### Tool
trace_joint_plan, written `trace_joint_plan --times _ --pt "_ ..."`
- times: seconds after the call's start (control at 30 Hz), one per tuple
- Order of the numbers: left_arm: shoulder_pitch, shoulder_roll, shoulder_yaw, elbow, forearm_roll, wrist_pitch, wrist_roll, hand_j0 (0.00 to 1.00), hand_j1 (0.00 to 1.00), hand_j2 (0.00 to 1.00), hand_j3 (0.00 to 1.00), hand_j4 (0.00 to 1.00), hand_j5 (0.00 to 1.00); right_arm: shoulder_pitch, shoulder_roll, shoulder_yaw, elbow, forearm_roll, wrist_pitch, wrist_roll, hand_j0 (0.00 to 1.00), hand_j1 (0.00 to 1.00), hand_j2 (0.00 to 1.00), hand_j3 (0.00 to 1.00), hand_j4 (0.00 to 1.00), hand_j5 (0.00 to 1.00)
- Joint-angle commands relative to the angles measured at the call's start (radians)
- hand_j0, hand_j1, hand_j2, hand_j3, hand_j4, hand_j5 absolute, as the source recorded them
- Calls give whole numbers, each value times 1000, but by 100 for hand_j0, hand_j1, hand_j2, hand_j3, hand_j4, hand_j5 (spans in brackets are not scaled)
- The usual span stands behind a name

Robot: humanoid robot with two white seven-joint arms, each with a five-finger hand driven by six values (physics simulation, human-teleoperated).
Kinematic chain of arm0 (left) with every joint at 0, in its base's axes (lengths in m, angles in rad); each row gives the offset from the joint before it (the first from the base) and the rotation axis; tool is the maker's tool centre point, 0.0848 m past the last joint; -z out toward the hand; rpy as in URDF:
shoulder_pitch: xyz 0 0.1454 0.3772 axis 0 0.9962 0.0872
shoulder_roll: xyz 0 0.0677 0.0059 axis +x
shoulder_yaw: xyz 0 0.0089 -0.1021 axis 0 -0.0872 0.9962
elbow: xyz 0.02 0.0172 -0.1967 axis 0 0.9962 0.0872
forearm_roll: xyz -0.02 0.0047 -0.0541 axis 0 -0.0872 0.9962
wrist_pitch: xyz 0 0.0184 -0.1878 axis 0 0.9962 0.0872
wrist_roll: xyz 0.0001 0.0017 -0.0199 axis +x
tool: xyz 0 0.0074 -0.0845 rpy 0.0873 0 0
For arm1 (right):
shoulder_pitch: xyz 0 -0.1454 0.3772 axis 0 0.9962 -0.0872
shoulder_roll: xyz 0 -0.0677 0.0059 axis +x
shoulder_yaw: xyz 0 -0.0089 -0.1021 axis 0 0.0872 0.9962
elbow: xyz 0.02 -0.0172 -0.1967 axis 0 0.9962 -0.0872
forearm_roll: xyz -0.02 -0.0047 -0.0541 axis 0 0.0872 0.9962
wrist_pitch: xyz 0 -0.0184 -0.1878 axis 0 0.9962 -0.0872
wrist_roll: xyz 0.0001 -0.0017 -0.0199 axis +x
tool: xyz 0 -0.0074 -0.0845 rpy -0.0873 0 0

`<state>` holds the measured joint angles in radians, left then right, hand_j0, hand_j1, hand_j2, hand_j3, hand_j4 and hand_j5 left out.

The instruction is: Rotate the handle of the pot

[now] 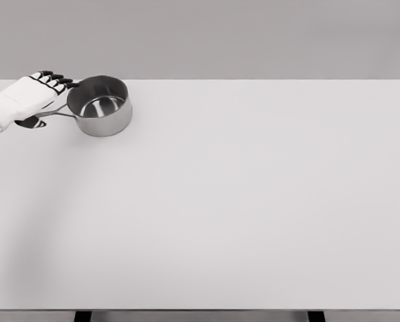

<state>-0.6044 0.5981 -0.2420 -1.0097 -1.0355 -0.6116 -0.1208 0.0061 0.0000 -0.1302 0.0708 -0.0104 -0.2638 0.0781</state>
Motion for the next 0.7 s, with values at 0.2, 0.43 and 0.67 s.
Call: trace_joint_plan --times 0.2,0.43,0.67 --pt "-8 32 3 46 3 1 1 100 100 100 100 100 100 -2 0 0 0 0 0 0 100 100 100 100 100 100" --pt "-11 68 32 86 3 1 3 100 100 100 100 100 100 -2 0 0 0 0 0 0 100 100 100 100 100 100" --pt "-12 60 38 89 2 1 3 100 100 100 100 100 100 0 0 0 0 0 0 0 100 100 100 100 100 100"
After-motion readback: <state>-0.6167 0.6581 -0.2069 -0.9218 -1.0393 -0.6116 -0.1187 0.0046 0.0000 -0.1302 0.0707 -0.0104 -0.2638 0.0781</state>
